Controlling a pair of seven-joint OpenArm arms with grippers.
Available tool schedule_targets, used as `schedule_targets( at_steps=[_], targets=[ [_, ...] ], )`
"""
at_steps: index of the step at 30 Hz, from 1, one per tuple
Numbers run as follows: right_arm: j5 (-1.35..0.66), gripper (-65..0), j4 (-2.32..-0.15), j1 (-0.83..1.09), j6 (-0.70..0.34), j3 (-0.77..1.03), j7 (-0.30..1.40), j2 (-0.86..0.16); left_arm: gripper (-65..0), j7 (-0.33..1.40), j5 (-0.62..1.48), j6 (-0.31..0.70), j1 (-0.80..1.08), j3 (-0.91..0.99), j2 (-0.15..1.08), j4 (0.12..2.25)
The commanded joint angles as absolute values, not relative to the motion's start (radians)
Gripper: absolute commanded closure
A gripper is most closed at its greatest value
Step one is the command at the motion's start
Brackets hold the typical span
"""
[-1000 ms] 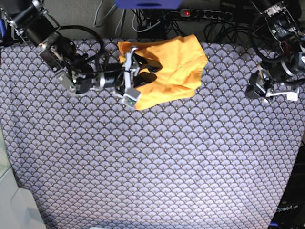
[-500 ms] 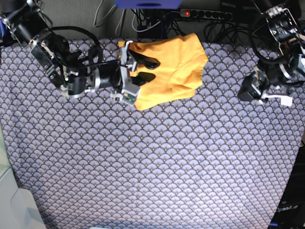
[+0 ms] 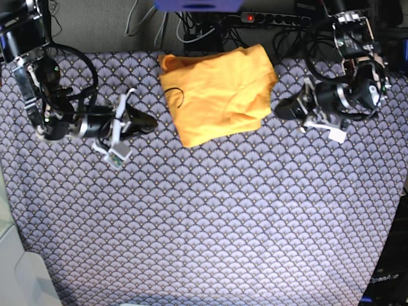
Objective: Fold the T-shirt properly
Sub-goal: 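Push the folded shirt with the left gripper to rotate it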
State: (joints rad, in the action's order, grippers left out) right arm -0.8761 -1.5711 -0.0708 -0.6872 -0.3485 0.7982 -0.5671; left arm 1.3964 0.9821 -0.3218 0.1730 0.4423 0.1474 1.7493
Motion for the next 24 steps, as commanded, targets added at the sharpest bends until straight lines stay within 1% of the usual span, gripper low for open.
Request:
schedule_targets(
  at_steps=[1, 8, 15, 19, 22, 24],
  targets=[
    [-0.895, -2.1, -1.58, -0.085, -0.698, -0.334, 0.777, -0.582, 0.0, 1.396, 0.984, -0.325, 0.165, 0.447, 0.15, 1.759],
    [-0.894, -1.9, -1.58, -0.064, -0.698, -0.312, 0.779, -0.582, 0.0, 1.396, 0.862, -0.325, 0.171, 0.367, 0.11, 1.755],
    [-0.894, -1.9, -1.58, -0.042, -0.698, -0.311, 0.779, -0.582, 0.0, 1.395, 0.634, -0.325, 0.145, 0.346, -0.004, 1.753],
    [-0.894, -1.9, -1.578, -0.042, -0.698, -0.309, 0.779, -0.601, 0.0, 1.394, 0.498, -0.325, 0.131, 0.348, -0.064, 1.738],
    [-0.894, -1.9, -1.578, -0.03, -0.698, -0.305, 0.779, -0.604, 0.0, 1.389, 0.432, -0.325, 0.125, 0.348, -0.102, 1.738],
    [-0.894, -1.9, -1.578, -0.028, -0.698, -0.288, 0.779, -0.604, 0.0, 1.351, 0.4, -0.325, 0.111, 0.348, -0.124, 1.738]
  ],
)
